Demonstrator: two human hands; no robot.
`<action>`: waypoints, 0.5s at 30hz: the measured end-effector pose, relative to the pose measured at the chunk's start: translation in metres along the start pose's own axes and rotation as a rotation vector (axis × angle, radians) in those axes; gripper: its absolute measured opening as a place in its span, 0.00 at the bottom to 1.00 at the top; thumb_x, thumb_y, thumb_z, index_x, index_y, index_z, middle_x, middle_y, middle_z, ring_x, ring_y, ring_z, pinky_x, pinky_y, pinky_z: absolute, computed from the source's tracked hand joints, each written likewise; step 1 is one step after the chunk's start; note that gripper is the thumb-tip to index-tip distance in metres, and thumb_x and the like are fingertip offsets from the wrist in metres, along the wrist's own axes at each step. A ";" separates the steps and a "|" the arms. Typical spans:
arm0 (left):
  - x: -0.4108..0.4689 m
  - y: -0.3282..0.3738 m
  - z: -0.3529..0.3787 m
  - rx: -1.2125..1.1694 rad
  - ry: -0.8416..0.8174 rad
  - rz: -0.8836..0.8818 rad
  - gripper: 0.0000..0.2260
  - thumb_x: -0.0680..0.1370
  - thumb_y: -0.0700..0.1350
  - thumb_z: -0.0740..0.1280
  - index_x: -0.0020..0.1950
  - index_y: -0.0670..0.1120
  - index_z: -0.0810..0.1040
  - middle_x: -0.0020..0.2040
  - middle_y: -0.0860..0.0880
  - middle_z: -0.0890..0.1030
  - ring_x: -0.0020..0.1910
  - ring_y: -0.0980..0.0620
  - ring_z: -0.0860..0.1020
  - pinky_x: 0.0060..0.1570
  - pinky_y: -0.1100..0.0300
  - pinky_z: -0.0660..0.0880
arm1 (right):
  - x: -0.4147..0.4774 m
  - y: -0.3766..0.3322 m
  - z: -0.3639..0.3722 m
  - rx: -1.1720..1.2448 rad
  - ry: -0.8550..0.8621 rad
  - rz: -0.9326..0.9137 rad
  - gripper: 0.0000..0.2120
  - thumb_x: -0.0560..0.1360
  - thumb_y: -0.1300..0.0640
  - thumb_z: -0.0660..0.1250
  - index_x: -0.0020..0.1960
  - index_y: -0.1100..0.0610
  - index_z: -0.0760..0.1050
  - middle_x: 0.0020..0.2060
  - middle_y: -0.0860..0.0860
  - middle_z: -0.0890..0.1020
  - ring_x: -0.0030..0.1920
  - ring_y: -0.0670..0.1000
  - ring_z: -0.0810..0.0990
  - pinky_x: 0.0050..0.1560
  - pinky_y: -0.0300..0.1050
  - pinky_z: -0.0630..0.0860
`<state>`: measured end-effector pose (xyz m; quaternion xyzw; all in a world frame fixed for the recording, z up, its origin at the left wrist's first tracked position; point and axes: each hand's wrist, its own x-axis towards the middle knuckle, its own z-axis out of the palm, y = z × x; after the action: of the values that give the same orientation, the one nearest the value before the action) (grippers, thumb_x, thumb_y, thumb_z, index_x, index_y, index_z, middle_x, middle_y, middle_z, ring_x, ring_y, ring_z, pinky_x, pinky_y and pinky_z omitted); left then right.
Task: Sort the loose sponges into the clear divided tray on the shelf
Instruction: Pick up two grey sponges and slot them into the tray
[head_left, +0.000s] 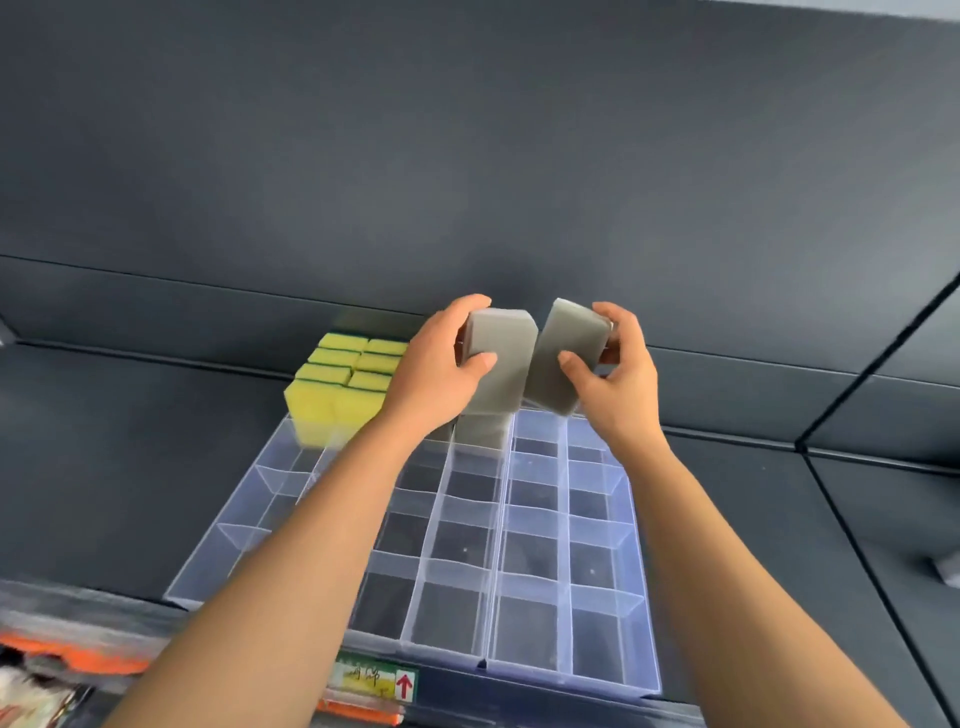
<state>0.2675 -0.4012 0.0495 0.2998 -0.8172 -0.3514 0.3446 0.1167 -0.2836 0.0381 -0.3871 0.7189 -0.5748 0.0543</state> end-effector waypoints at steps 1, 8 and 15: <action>0.005 0.004 0.006 0.016 -0.003 0.009 0.23 0.74 0.42 0.68 0.66 0.57 0.68 0.57 0.52 0.75 0.52 0.50 0.75 0.54 0.53 0.73 | 0.004 0.003 -0.005 -0.009 0.009 -0.003 0.24 0.71 0.60 0.70 0.62 0.44 0.67 0.50 0.42 0.77 0.47 0.40 0.74 0.48 0.37 0.72; 0.032 0.025 0.054 0.133 -0.030 0.100 0.22 0.75 0.41 0.67 0.66 0.55 0.66 0.58 0.51 0.73 0.54 0.50 0.73 0.54 0.53 0.72 | 0.027 0.032 -0.034 -0.143 0.024 0.026 0.24 0.72 0.61 0.68 0.62 0.43 0.64 0.54 0.47 0.77 0.49 0.48 0.74 0.47 0.44 0.72; 0.039 0.024 0.083 0.351 -0.124 0.045 0.20 0.76 0.38 0.64 0.65 0.52 0.64 0.58 0.48 0.71 0.47 0.44 0.74 0.48 0.48 0.74 | 0.037 0.066 -0.039 -0.151 -0.070 0.088 0.22 0.71 0.63 0.67 0.58 0.45 0.64 0.48 0.47 0.76 0.44 0.48 0.73 0.42 0.43 0.69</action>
<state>0.1745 -0.3858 0.0389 0.3149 -0.8920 -0.2136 0.2439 0.0382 -0.2738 0.0076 -0.3782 0.7742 -0.5019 0.0752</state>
